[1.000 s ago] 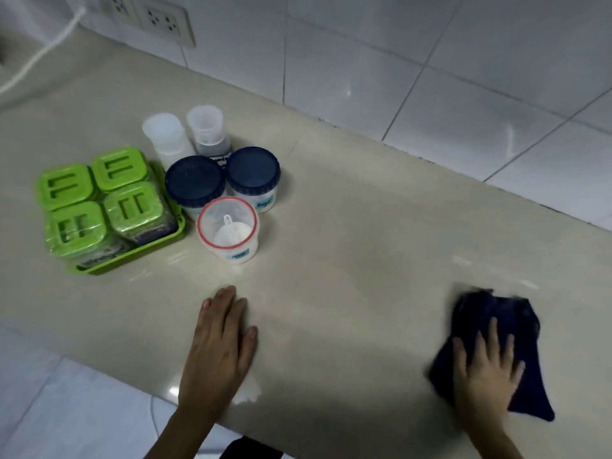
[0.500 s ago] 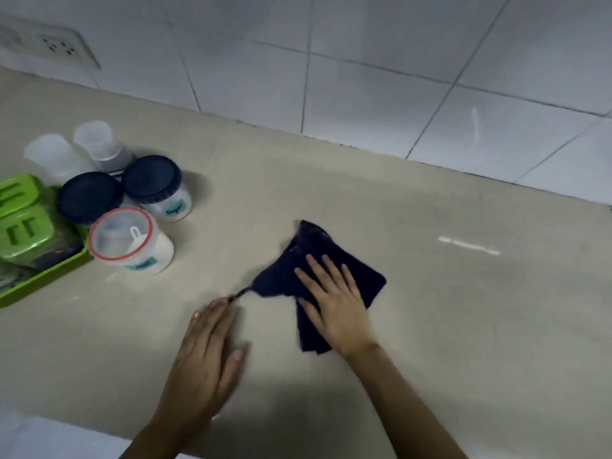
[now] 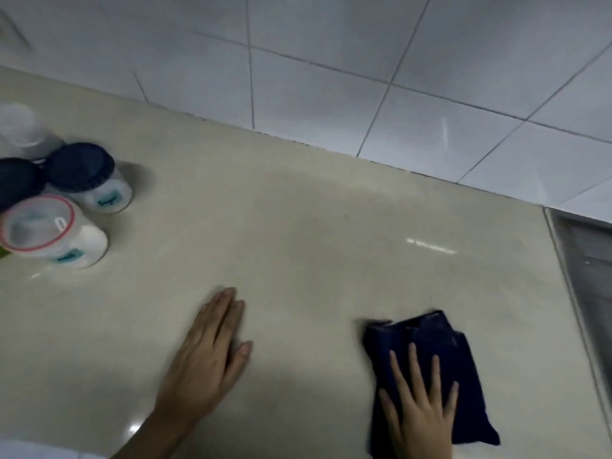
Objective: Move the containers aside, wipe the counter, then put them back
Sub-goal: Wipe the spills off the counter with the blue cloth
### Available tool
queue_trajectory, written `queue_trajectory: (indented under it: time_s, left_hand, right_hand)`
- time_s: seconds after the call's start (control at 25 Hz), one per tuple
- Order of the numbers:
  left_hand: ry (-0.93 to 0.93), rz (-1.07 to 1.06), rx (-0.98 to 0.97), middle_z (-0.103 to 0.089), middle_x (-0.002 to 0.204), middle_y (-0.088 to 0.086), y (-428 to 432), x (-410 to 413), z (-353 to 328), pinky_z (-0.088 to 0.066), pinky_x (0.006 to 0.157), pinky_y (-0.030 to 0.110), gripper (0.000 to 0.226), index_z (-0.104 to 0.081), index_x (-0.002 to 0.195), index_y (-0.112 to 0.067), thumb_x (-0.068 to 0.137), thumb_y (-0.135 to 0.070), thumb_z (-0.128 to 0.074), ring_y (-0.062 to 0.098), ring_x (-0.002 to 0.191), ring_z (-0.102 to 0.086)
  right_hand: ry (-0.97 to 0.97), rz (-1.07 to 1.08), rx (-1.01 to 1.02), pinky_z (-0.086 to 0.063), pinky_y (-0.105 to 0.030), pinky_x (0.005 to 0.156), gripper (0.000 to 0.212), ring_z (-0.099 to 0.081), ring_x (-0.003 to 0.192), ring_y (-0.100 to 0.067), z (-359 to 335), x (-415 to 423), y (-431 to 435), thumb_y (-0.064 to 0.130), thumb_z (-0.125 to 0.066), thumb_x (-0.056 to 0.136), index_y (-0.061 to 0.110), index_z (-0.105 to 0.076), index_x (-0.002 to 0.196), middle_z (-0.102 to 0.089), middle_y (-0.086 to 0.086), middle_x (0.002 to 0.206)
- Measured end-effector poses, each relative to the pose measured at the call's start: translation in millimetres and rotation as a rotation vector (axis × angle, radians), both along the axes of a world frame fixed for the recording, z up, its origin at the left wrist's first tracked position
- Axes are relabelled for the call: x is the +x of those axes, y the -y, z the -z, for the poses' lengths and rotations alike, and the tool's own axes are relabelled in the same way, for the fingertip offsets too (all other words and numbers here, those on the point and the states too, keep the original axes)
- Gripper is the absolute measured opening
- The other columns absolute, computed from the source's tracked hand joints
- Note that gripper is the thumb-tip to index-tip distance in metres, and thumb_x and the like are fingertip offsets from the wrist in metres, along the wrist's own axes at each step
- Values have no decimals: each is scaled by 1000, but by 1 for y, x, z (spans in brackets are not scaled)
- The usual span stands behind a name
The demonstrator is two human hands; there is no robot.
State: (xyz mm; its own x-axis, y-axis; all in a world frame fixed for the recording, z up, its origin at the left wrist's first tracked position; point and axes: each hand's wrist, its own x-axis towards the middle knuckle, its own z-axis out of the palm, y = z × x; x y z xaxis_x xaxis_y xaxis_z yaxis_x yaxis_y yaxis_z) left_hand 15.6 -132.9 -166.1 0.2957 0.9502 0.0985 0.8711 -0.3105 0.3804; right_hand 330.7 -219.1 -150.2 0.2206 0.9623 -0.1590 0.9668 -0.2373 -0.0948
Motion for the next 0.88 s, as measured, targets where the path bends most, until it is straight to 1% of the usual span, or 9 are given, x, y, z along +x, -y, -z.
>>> queue_trajectory:
  time_s: [0.04,0.12,0.2,0.28,0.4,0.56,0.72,0.84,0.88]
  left_hand:
    - [-4,-22,-9,-28,157,11,0,0,0,-18,120,38,62,-37,143,-6,92,-40,-45,24,147,-22]
    - [-46,-60,-22,-28,157,10,2,0,2,-13,121,34,65,-35,145,-6,91,-41,-44,21,147,-22]
    - [-86,-67,-49,-27,157,8,4,0,3,-11,122,32,67,-31,147,-7,92,-42,-43,19,147,-22]
    - [-84,-69,-46,-28,157,9,4,-1,2,-15,121,34,66,-34,145,-6,91,-42,-46,20,147,-22]
    - [-81,-61,-25,-31,156,11,2,0,2,-24,116,38,66,-39,143,-5,90,-42,-49,23,146,-26]
    - [-63,-62,-5,-35,154,12,1,2,2,-27,114,37,66,-42,141,-4,87,-41,-52,23,144,-30]
    - [0,-78,-15,-38,152,11,-1,-1,-3,-28,114,36,63,-45,139,-4,86,-38,-54,24,142,-34]
    - [275,-268,-57,-40,151,5,0,-14,-11,-25,118,36,54,-46,138,-7,89,-26,-56,18,142,-34]
    - [297,-323,-39,-41,150,5,1,-31,-12,-24,119,36,51,-47,137,-7,89,-23,-57,17,142,-34]
  right_hand:
    - [-2,-156,-11,-19,-62,108,62,-6,149,-26,4,-20,-13,63,-7,92,39,-17,148,-21,6,157]
    - [-7,-474,1,-17,-60,111,58,-12,148,-29,14,-52,-53,58,-17,94,38,-18,149,-19,5,160]
    - [-32,-652,39,-14,-55,114,55,-13,148,-26,16,-61,-111,53,-23,97,38,-20,149,-17,6,161]
    - [-56,-592,76,-13,-50,118,53,-12,149,-22,10,-44,-173,49,-26,98,35,-24,149,-17,7,160]
    - [-90,-298,77,-9,-52,120,51,-8,149,-22,6,-7,-242,43,-32,100,33,-25,149,-17,3,161]
    - [-121,-30,100,-4,-59,118,53,-5,149,-26,10,-32,-242,44,-33,99,33,-24,149,-16,1,162]
    - [-76,-386,47,-5,-55,118,58,-10,149,-27,11,-85,-161,56,-14,95,35,-26,148,-19,5,159]
    - [-42,-684,-25,-8,-50,116,57,-11,148,-22,9,-78,-133,56,-12,96,35,-27,148,-26,2,158]
    - [-29,-713,-25,-10,-50,115,58,-11,147,-20,8,-70,-143,57,-12,96,35,-27,147,-27,2,157]
